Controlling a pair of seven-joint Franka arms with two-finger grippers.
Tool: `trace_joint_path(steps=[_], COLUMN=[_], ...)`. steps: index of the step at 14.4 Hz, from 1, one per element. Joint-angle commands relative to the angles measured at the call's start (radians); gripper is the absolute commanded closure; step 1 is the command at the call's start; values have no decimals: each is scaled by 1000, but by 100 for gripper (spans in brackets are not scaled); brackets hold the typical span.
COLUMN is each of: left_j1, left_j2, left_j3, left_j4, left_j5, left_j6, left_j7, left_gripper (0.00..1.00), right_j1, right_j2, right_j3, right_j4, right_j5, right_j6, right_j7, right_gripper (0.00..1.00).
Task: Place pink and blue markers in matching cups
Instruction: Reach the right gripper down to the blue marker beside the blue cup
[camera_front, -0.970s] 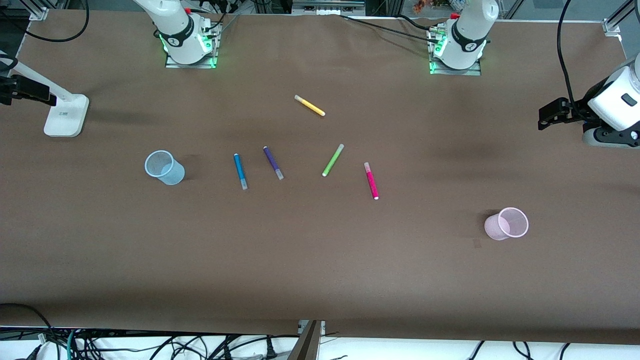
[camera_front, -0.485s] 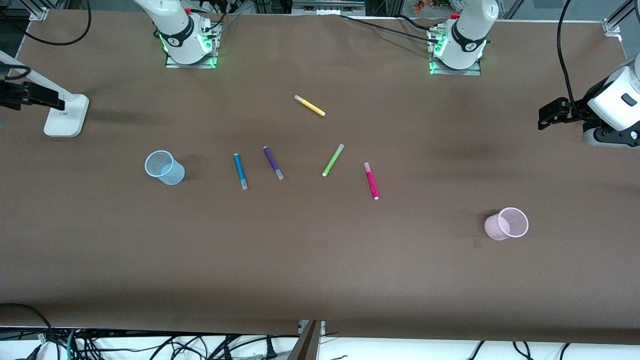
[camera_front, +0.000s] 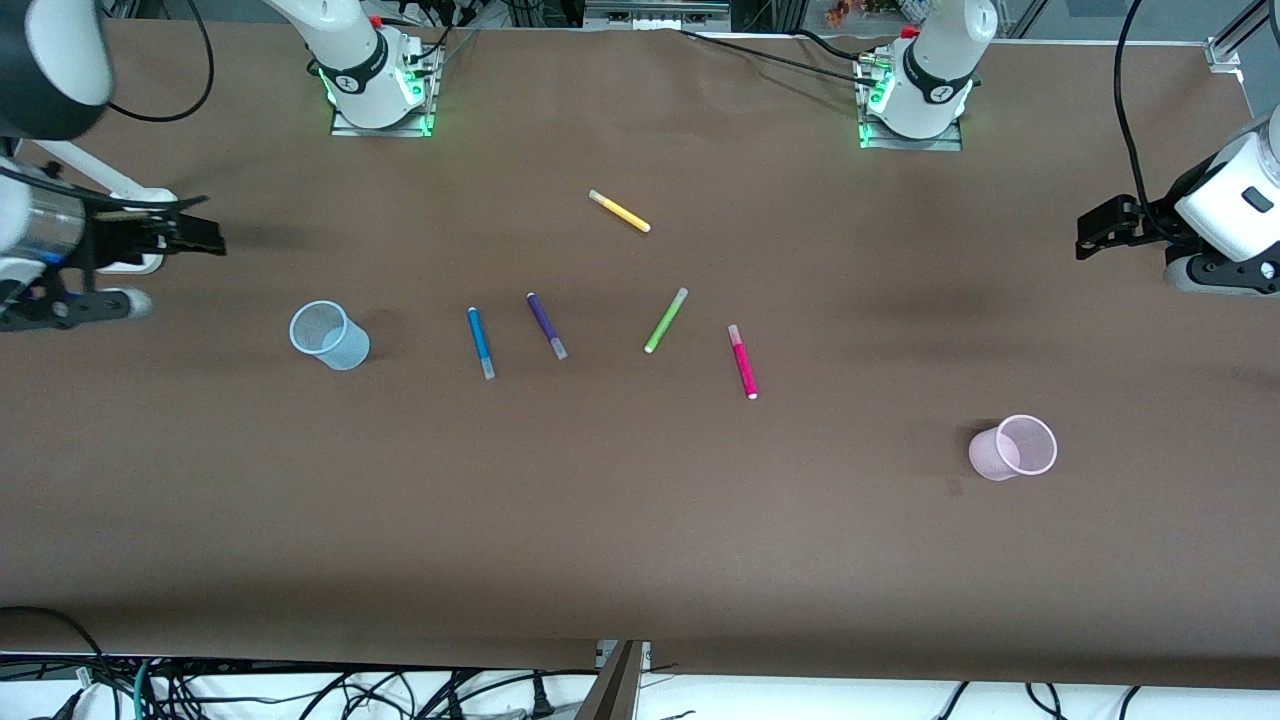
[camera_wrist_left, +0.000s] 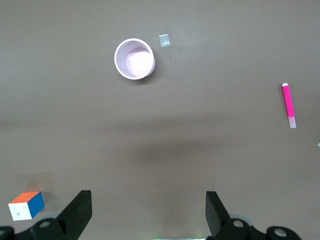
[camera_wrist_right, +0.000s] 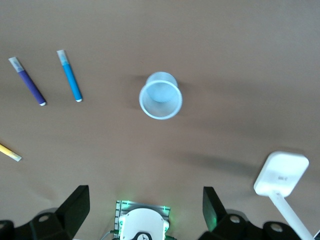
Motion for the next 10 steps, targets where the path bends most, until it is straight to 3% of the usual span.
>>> trace_joint_path(steps=[1, 10], left_j1=[4, 4], left_j2=[7, 7], left_j3=[-4, -4], left_j4=[21, 21], left_j5=[9, 9], left_j6=[-20, -20], left_j7=[22, 23], left_gripper=[0, 0], right_j1=[43, 167], right_j2=[23, 143], right_j3=[-5, -5], right_j4=[9, -23], right_j5=[16, 34], right_j6=[14, 188], right_j7=[6, 8], right_gripper=[0, 0])
